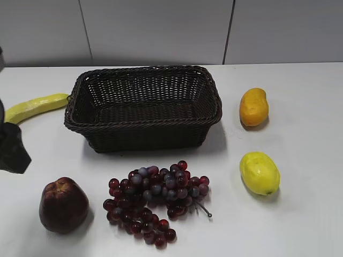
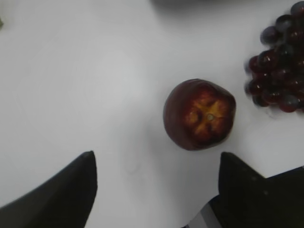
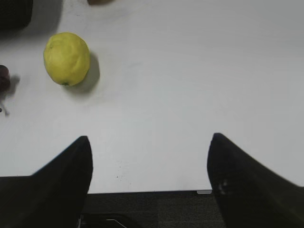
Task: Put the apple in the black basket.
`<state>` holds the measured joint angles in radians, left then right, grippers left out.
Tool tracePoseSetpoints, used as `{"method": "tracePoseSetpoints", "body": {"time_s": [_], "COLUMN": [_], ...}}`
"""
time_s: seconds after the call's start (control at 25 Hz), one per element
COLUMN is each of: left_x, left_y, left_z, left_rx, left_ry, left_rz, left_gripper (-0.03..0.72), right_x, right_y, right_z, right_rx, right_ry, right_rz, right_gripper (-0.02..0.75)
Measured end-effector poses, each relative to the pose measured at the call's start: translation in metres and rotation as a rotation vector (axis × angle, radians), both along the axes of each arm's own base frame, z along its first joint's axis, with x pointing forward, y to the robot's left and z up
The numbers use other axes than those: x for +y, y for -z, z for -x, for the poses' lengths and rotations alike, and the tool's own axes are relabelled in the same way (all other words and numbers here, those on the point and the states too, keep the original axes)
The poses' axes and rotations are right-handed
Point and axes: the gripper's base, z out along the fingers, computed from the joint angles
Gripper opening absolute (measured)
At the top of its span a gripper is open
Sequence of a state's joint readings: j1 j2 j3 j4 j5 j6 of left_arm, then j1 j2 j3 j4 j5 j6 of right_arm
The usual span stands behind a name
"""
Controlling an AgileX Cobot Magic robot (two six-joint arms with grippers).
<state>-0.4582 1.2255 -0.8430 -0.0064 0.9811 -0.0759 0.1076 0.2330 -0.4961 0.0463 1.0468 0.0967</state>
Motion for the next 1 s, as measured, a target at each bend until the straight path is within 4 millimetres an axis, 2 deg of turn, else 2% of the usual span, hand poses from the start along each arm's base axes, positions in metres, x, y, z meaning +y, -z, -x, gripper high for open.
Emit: {"method": "tracePoseSetpoints", "body": {"time_s": [0.16, 0.36, 0.64, 1.0], "left_x": [-0.025, -0.045, -0.054, -0.059], "left_y": [0.014, 0.035, 0.066, 0.088], "left_z": [-0.004, -0.008, -0.018, -0.026], "left_rx": [0.025, 0.072, 0.149, 0.182], "left_ry": [0.073, 0.128, 0.146, 0.151], "left_rz": [-0.014, -0.041, -0.111, -0.136], "left_gripper": [0.591, 0.591, 0.591, 0.589], "right_x": [0.000, 0.000, 0.000, 0.000], "right_y": [0.000, 0.000, 0.000, 0.000], "right_z": [0.000, 0.000, 0.000, 0.000], "right_rx": [0.000, 0.000, 0.000, 0.000], "right_ry": [0.000, 0.000, 0.000, 0.000], "right_rz": [0.000, 0.000, 0.000, 0.000], "right_gripper": [0.571, 0.571, 0.571, 0.571]}}
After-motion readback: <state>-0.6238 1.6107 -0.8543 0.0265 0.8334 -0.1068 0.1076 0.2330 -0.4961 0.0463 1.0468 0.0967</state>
